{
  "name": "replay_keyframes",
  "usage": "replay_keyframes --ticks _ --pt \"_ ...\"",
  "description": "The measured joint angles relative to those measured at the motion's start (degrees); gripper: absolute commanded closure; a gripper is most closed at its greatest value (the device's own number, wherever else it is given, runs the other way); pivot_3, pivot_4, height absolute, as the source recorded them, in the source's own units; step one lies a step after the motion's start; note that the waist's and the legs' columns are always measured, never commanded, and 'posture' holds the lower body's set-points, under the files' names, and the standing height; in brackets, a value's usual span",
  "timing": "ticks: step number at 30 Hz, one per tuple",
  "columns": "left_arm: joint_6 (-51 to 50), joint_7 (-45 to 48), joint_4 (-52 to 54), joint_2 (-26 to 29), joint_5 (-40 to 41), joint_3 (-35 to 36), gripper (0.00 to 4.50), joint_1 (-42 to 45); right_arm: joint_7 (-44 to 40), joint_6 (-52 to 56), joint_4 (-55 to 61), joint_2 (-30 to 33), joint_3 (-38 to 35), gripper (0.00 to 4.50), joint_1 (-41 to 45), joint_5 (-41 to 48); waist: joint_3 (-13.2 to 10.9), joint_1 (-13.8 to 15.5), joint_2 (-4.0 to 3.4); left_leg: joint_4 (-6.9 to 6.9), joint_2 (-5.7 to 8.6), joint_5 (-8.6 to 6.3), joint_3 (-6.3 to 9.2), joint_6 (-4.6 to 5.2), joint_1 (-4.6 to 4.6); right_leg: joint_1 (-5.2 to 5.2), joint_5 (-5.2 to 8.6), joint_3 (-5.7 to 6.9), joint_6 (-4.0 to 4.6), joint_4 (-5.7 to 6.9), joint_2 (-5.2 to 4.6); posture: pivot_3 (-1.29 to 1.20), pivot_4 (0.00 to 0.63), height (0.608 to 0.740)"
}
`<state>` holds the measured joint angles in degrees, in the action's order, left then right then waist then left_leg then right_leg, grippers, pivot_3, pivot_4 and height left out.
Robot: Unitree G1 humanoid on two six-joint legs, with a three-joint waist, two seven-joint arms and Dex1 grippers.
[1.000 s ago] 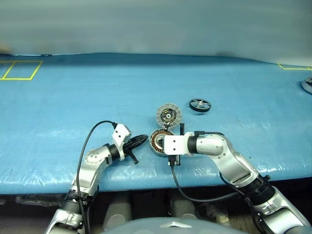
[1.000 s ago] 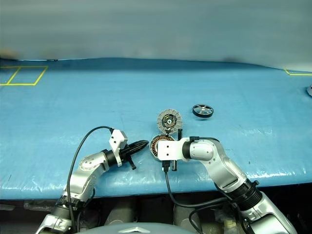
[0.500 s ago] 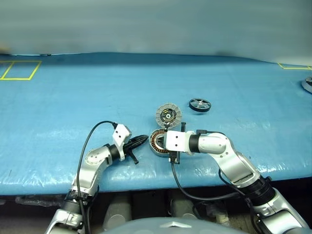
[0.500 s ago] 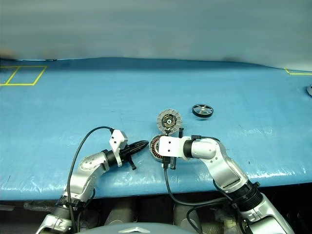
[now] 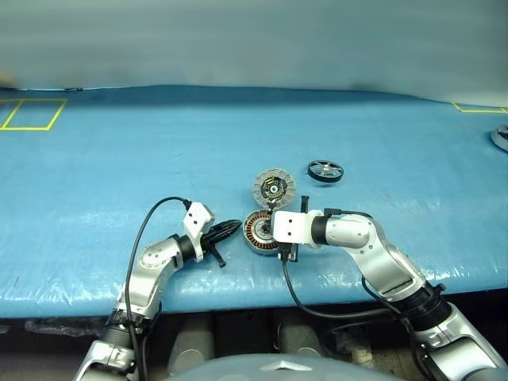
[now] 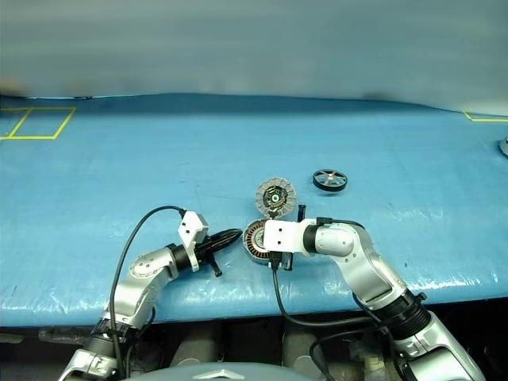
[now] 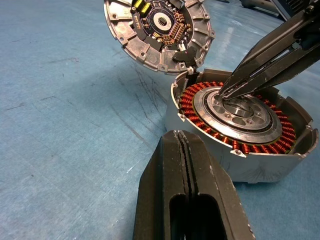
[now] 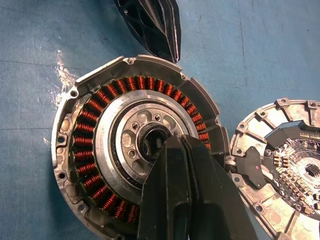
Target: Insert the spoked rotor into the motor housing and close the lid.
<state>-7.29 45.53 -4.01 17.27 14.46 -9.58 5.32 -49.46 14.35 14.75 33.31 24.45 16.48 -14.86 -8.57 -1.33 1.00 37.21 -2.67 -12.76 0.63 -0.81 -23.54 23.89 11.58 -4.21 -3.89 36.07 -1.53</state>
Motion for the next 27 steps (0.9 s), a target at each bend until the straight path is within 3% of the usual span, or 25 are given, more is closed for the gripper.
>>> replay_keyframes --ticks 27 --pt "0.0 -0.25 -0.27 -0.11 -0.37 0.01 4.5 -0.08 0.71 -0.2 0.63 -0.5 0.76 4.47 -1.68 0.02 0.02 0.02 0.02 0.03 0.0 0.0 0.01 0.0 0.03 -0.05 0.0 0.0 0.0 0.0 0.0 0.0 0.15 0.74"
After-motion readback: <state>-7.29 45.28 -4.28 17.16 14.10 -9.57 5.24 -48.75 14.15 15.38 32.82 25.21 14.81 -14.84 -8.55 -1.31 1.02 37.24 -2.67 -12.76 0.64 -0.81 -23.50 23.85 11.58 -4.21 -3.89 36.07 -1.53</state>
